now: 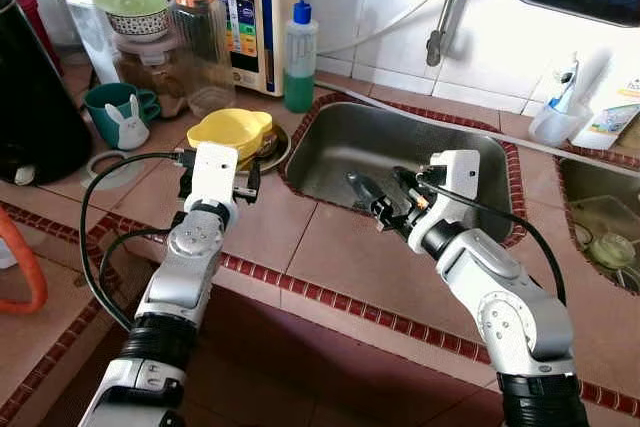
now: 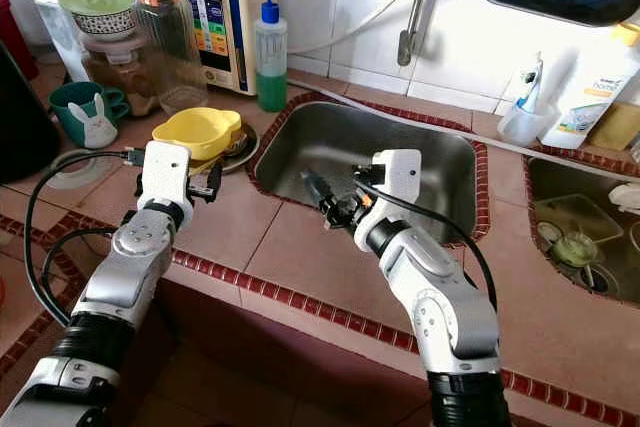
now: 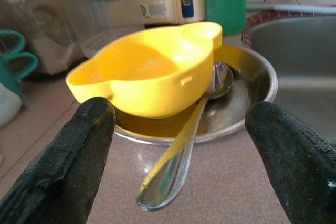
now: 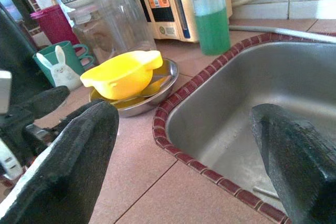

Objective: Kitchen organization

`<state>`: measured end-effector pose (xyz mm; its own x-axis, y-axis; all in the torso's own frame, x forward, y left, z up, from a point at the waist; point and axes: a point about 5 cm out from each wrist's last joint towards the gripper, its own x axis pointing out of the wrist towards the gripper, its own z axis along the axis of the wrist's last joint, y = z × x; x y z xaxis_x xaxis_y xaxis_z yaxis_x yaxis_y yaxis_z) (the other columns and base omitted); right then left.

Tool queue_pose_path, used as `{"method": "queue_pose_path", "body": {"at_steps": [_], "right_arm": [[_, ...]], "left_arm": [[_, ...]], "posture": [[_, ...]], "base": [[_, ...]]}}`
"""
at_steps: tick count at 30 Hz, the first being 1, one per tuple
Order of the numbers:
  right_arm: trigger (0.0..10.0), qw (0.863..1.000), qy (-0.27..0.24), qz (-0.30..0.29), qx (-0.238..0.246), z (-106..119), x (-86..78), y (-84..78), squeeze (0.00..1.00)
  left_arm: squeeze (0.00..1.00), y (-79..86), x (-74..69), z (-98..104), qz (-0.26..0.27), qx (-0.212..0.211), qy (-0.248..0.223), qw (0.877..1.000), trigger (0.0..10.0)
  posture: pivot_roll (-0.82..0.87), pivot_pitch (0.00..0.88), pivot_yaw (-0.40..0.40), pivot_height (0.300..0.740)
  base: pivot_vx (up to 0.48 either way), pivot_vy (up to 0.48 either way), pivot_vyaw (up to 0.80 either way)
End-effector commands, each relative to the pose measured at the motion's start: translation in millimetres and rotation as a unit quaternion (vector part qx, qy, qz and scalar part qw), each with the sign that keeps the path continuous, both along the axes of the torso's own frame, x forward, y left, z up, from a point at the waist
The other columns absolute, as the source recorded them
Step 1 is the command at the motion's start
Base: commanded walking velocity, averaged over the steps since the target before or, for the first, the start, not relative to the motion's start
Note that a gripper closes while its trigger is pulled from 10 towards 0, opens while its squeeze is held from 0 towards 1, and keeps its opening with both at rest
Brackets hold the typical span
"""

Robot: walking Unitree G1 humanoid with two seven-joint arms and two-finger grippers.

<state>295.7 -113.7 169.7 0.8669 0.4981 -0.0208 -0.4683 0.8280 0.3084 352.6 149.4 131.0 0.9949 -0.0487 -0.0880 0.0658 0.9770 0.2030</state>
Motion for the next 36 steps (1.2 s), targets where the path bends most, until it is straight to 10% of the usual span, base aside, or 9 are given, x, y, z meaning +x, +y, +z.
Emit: {"method": "queue_pose_path", "body": {"at_steps": [1, 3, 13, 16, 19, 23, 25, 29, 36], "right_arm": [[10.0, 1.0, 0.005, 0.005, -0.001, 0, -3.6, 2.0, 0.64], [10.0, 1.0, 0.01, 0.004, -0.001, -1, -4.1, 1.9, 0.03], [10.0, 1.0, 0.014, 0.001, 0.002, 2, -4.0, 1.6, 0.0], [10.0, 1.0, 0.015, 0.001, 0.001, 2, -4.0, 1.4, 0.0], [10.0, 1.0, 0.015, 0.001, 0.002, 3, -3.8, 1.5, 0.0], [10.0, 1.0, 0.016, 0.0, 0.001, 3, -3.7, 1.6, 0.0], [10.0, 1.0, 0.017, -0.001, 0.001, 3, -3.7, 1.8, 0.0], [10.0, 1.0, 0.018, -0.001, 0.002, 2, -3.6, 2.6, 0.0], [10.0, 1.0, 0.019, -0.003, 0.003, 2, -3.4, 2.2, 0.0]], "left_arm": [[0.0, -4.1, 2.7, 1, -0.016, 0.015, 0.005, 1.0, 10.0], [0.0, -6.3, 2.6, -1, -0.028, 0.028, 0.009, 0.999, 10.0], [0.0, -12.9, 1.4, -8, -0.055, 0.015, 0.031, 0.998, 10.0], [0.0, -11.4, 1.1, -10, -0.054, 0.016, 0.033, 0.998, 1.5], [0.0, -9.5, 0.0, -12, -0.053, 0.017, 0.038, 0.998, 0.0], [0.0, -9.7, -0.3, -13, -0.054, 0.017, 0.039, 0.998, 1.0], [0.0, -10.8, 0.0, -13, -0.058, 0.024, 0.038, 0.997, 10.0], [0.0, -12.2, 0.1, -13, -0.068, 0.026, 0.036, 0.997, 10.0], [0.0, -9.0, 0.0, -14, -0.069, 0.021, 0.037, 0.997, 0.0]], "posture": [[0.18, 0.0, -0.03, 0.74], [0.19, 0.0, -0.029, 0.74], [0.18, 0.0, -0.028, 0.74], [0.18, 0.0, -0.028, 0.74], [0.18, 0.0, -0.028, 0.74], [0.18, 0.0, -0.027, 0.74], [0.18, 0.0, -0.028, 0.74], [0.18, 0.0, -0.029, 0.74], [0.18, 0.0, -0.028, 0.74]], "base": [[0.0, 0.0, 0.0], [0.0, 0.0, 0.0], [0.0, 0.0, 0.0], [0.0, 0.0, 0.0], [0.0, 0.0, 0.0], [0.0, 0.0, 0.0], [0.0, 0.0, 0.0], [0.0, 0.0, 0.0], [0.0, 0.0, 0.0]]}}
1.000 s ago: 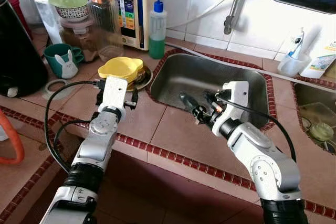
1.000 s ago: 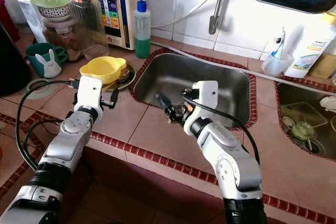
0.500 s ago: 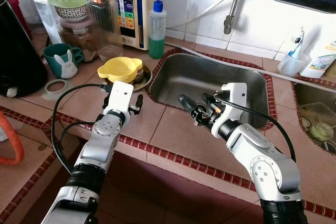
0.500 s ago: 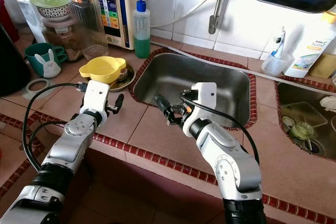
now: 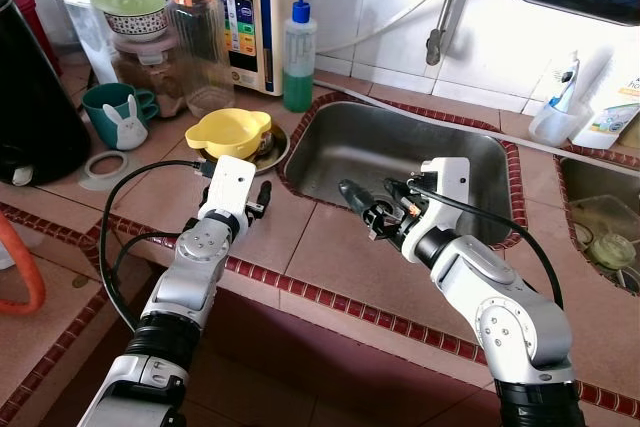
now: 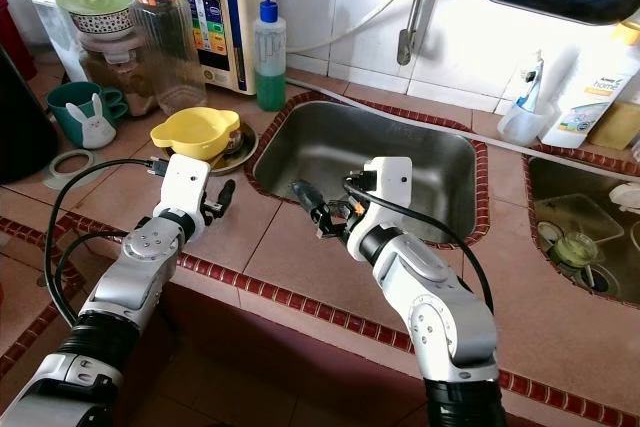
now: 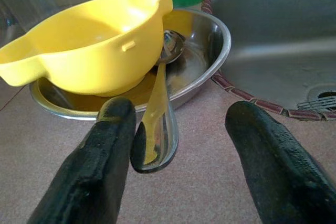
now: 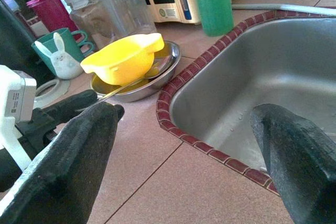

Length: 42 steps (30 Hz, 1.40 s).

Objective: Kitchen organization

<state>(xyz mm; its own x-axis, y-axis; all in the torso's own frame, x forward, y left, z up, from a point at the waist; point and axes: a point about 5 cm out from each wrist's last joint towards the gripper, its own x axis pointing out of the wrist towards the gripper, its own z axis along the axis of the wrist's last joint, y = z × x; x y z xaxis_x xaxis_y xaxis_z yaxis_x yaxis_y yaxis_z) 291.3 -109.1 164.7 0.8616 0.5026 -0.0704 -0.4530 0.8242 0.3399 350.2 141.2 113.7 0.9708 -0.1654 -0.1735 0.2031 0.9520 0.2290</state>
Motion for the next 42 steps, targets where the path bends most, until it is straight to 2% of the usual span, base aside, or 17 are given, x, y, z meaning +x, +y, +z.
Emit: {"method": "queue_pose_path", "body": {"at_steps": [1, 12, 13, 14, 15, 17, 23, 25, 26, 27, 28, 29, 31, 32, 42], "right_arm": [[10.0, 1.0, -0.011, -0.006, 0.0, 7.4, 1.0, -2.6, 0.0], [10.0, 1.0, -0.009, -0.008, 0.001, 6.9, 1.3, -2.5, 0.0], [10.0, 1.0, -0.009, -0.008, 0.001, 6.9, 1.5, -2.5, 0.0], [10.0, 1.0, -0.009, -0.007, 0.001, 6.9, 1.6, -2.4, 0.0], [10.0, 1.0, -0.009, -0.007, 0.001, 7.0, 1.7, -2.3, 0.0], [10.0, 1.0, -0.009, -0.006, 0.001, 7.3, 2.1, -1.6, 0.0], [10.0, 1.0, -0.009, -0.005, 0.001, 7.5, 2.1, -1.4, 0.0], [10.0, 1.0, -0.009, -0.006, 0.002, 7.5, 1.9, -1.5, 0.0], [10.0, 1.0, -0.009, -0.006, 0.002, 7.6, 1.9, -1.6, 0.0], [10.0, 1.0, -0.009, -0.006, 0.002, 7.8, 1.9, -1.6, 0.0], [10.0, 1.0, -0.009, -0.007, 0.002, 8.0, 1.8, -1.6, 0.0], [10.0, 1.0, -0.009, -0.007, 0.002, 8.1, 1.8, -1.6, 0.0], [10.0, 1.0, -0.009, -0.007, 0.002, 8.2, 1.8, -1.6, 0.0], [10.0, 1.0, -0.009, -0.007, 0.003, 8.2, 1.8, -1.6, 0.0], [10.0, 1.0, -0.009, -0.008, 0.005, 9.8, 2.7, -1.6, 0.0]], "left_arm": [[0.0, -0.7, 2.8, 4.3, -0.008, -0.002, -0.006, 1.0, 0.0], [0.0, -1.6, 3.2, 5.3, -0.011, 0.005, -0.012, 1.0, 0.0], [0.0, -1.1, 3.3, 6.0, -0.012, 0.02, -0.018, 1.0, 6.1], [0.0, -0.5, 3.4, 6.8, -0.013, 0.038, -0.025, 0.999, 6.1], [0.0, -0.9, 3.4, 7.3, -0.017, 0.042, -0.028, 0.999, 9.4], [0.0, -2.7, 3.2, 8.2, -0.034, 0.061, -0.036, 0.997, 10.0], [0.0, -4.2, 3.5, 11.0, -0.062, 0.108, -0.057, 0.991, 10.0], [0.0, -3.7, 3.7, 9.6, -0.063, 0.099, -0.048, 0.992, 10.0], [0.0, -3.2, 4.0, 9.3, -0.062, 0.096, -0.046, 0.992, 7.0], [0.0, -2.7, 4.3, 8.7, -0.063, 0.092, -0.043, 0.993, 2.8], [0.0, -2.5, 4.4, 8.5, -0.064, 0.092, -0.043, 0.993, 2.8], [0.0, -2.4, 4.5, 8.2, -0.066, 0.092, -0.043, 0.993, 1.3], [0.0, -2.3, 4.5, 8.1, -0.066, 0.092, -0.043, 0.993, 1.3], [0.0, -2.0, 4.6, 7.7, -0.067, 0.092, -0.043, 0.993, 0.0], [0.0, -1.4, 4.2, 4.9, -0.071, 0.088, -0.039, 0.993, 0.0]], "posture": [[0.18, 0.0, -0.028, 0.74], [0.18, 0.0, -0.03, 0.74], [0.18, 0.0, -0.031, 0.74], [0.18, 0.0, -0.031, 0.74], [0.18, 0.0, -0.033, 0.74], [0.18, 0.0, -0.033, 0.74], [0.18, 0.0, -0.033, 0.74], [0.18, 0.0, -0.032, 0.74], [0.18, 0.0, -0.033, 0.74], [0.18, 0.0, -0.033, 0.74], [0.18, 0.0, -0.033, 0.74], [0.18, 0.0, -0.034, 0.74], [0.18, 0.0, -0.034, 0.74], [0.18, 0.0, -0.034, 0.74], [0.18, 0.0, -0.034, 0.74]], "base": [[0.0, 0.0, 0.0], [0.0, 0.0, 0.0], [0.0, 0.0, 0.0], [0.0, 0.0, 0.0], [0.0, 0.0, 0.0], [0.0, 0.0, 0.0], [0.0, 0.0, 0.0], [0.0, 0.0, 0.0], [0.0, 0.0, 0.0], [0.0, 0.0, 0.0], [0.0, 0.0, 0.0], [0.0, 0.0, 0.0], [0.0, 0.0, 0.0], [0.0, 0.0, 0.0], [0.0, 0.0, 0.0]]}}
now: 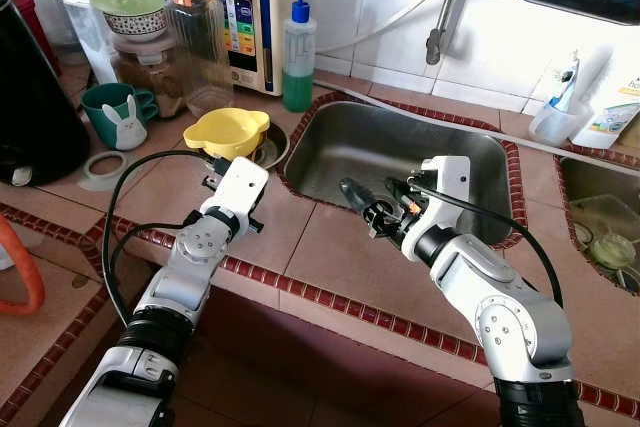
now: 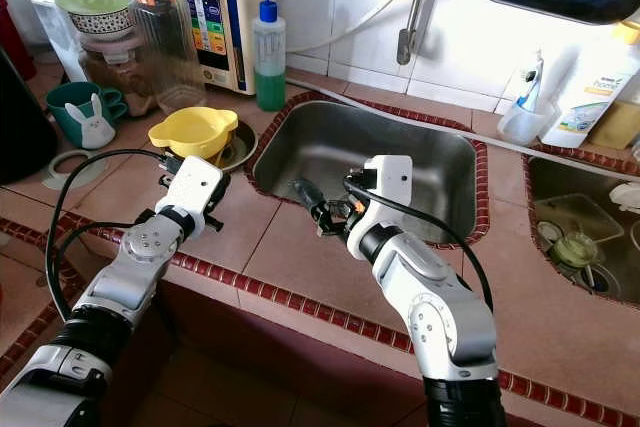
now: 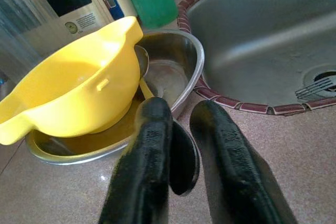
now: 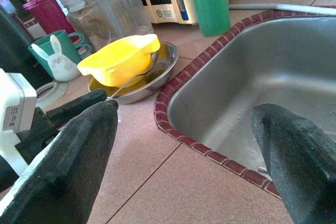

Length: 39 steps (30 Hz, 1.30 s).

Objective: Kitchen organization

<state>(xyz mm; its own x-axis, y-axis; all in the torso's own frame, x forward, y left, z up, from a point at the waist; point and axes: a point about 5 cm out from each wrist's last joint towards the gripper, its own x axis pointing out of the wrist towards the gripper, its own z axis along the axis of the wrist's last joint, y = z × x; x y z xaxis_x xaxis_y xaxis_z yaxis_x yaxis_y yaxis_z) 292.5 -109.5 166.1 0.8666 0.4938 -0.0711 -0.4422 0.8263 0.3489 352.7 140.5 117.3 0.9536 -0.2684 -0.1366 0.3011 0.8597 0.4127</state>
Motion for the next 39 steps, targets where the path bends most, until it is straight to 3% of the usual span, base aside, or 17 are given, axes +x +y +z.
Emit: {"method": "queue_pose_path", "body": {"at_steps": [1, 8, 21, 32, 39], "right_arm": [[10.0, 1.0, -0.011, -0.003, 0.001, 8, 1.6, -1.1, 0.0], [10.0, 1.0, -0.011, -0.004, 0.002, 9, 2.0, -1.1, 0.0], [10.0, 1.0, -0.014, -0.003, 0.003, 10, 2.9, -1.0, 0.0], [10.0, 1.0, -0.021, -0.006, 0.005, 12, 5.3, -2.8, 0.0], [10.0, 1.0, -0.027, -0.008, 0.007, 14, 7.3, -3.5, 0.0]], "left_arm": [[0.0, -0.9, 1.6, 1, -0.004, -0.002, 0.001, 1.0, 0.0], [0.0, -1.4, 1.8, 1, -0.006, -0.003, -0.001, 1.0, 0.0], [0.0, -1.1, 1.0, 12, 0.003, 0.008, -0.047, 0.999, 0.0], [0.0, 2.8, -0.8, 32, 0.013, 0.033, -0.115, 0.993, 0.0], [0.0, -8.4, -3.4, 47, 0.0, 0.025, -0.159, 0.987, 0.0]], "posture": [[0.18, 0.0, -0.033, 0.74], [0.18, 0.0, -0.034, 0.74], [0.18, 0.0, -0.035, 0.74], [0.19, 0.0, -0.035, 0.74], [0.19, 0.0, -0.04, 0.74]], "base": [[0.0, 0.0, 0.0], [0.0, 0.0, 0.0], [0.0, 0.0, 0.0], [0.0, 0.0, 0.0], [0.0, 0.0, 0.0]]}}
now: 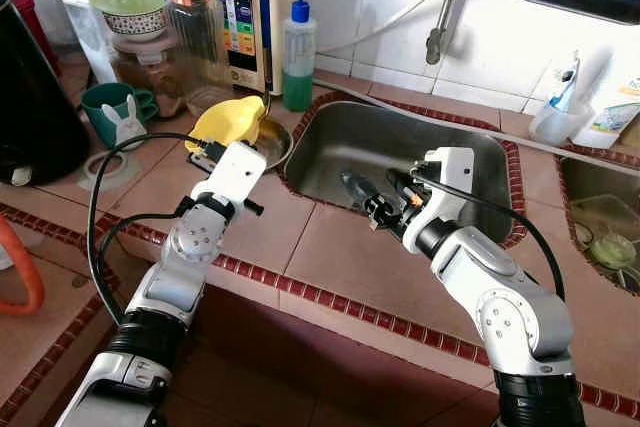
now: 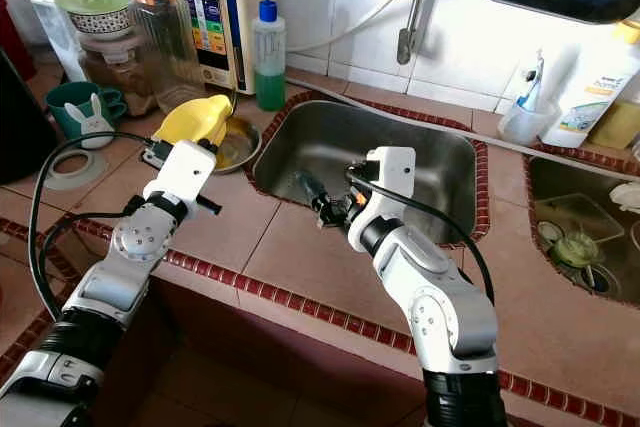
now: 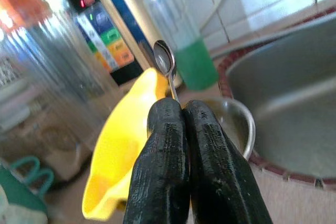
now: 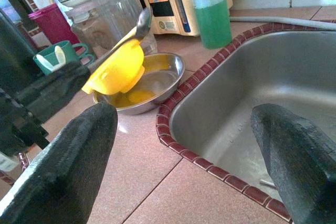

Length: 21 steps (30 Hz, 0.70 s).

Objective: Kitchen organization

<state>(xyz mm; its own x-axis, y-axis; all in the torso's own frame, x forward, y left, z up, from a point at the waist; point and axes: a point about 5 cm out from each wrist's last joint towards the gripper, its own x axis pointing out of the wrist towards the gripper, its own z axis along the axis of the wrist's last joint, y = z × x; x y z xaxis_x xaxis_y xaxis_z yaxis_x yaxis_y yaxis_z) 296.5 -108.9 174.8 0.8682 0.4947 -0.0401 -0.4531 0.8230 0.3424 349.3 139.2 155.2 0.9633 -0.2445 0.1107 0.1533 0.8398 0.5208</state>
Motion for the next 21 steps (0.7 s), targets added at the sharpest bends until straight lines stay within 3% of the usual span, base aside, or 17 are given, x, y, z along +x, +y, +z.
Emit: {"method": "queue_pose_path", "body": {"at_steps": [1, 10, 12, 13, 14, 15, 16, 17, 18, 20, 21], "right_arm": [[10.0, 1.0, -0.012, -0.009, 0.002, 6, 3.8, -4.2, 0.0], [10.0, 1.0, -0.011, -0.01, 0.002, 6, 4.1, -4.6, 0.0], [10.0, 1.0, -0.011, -0.014, 0.002, 6, 4.6, -5.6, 0.0], [10.0, 1.0, -0.016, -0.023, 0.009, 8, 6.8, -7.4, 0.0], [10.0, 1.0, -0.016, -0.023, 0.009, 8, 6.8, -7.4, 0.0], [10.0, 0.999, -0.021, -0.035, 0.023, 12, 10.1, -9.6, 0.0], [10.0, 0.999, -0.022, -0.038, 0.028, 13, 11.0, -10.3, 0.0], [10.0, 0.999, -0.022, -0.038, 0.028, 13, 11.0, -10.3, 0.0], [10.0, 0.998, -0.026, -0.05, 0.039, 16, 14.2, -12.3, 0.0], [10.0, 0.997, -0.028, -0.059, 0.048, 18, 16.3, -13.8, 0.0], [10.0, 0.996, -0.027, -0.066, 0.058, 19, 17.9, -14.8, 0.0]], "left_arm": [[0.0, -10.8, -0.2, 10, -0.022, -0.01, -0.022, 0.999, 0.0], [0.0, -20.0, -4.2, 13, -0.042, -0.057, -0.022, 0.997, 0.0], [0.0, -24.4, -6.2, 17, -0.053, -0.095, -0.02, 0.994, 0.0], [0.0, -31.2, -7.8, 23, -0.073, -0.165, -0.01, 0.984, 0.0], [0.0, -31.2, -7.8, 23, -0.073, -0.165, -0.01, 0.984, 0.0], [0.0, -36.4, -7.8, 29, -0.087, -0.259, 0.009, 0.962, 0.0], [0.0, -37.4, -7.5, 31, -0.09, -0.284, 0.015, 0.954, 0.0], [0.0, -37.4, -7.5, 31, -0.09, -0.284, 0.015, 0.954, 0.0], [0.0, -42.3, -7.7, 35, -0.111, -0.359, 0.039, 0.926, 0.0], [0.0, -46.9, -8.9, 36, -0.131, -0.397, 0.052, 0.907, 0.0], [0.0, -50.9, -11.1, 37, -0.147, -0.424, 0.065, 0.891, 0.0]], "posture": [[0.19, 0.0, -0.041, 0.74], [0.19, 0.0, -0.042, 0.74], [0.19, 0.0, -0.042, 0.74], [0.19, 0.0, -0.043, 0.74], [0.19, 0.0, -0.043, 0.74], [0.2, 0.0, -0.045, 0.74], [0.2, 0.0, -0.045, 0.74], [0.2, 0.0, -0.045, 0.74], [0.2, 0.0, -0.045, 0.74], [0.2, 0.0, -0.046, 0.74], [0.2, 0.0, -0.047, 0.74]], "base": [[0.0, 0.0, 0.0], [0.0, 0.0, 0.0], [0.0, 0.0, 0.0], [0.0, 0.0, 0.0], [0.0, 0.0, 0.0], [0.0, 0.0, 0.0], [0.0, 0.0, 0.0], [0.0, 0.0, 0.0], [0.0, 0.0, 0.0], [0.0, 0.0, 0.0], [0.0, 0.0, 0.0]]}}
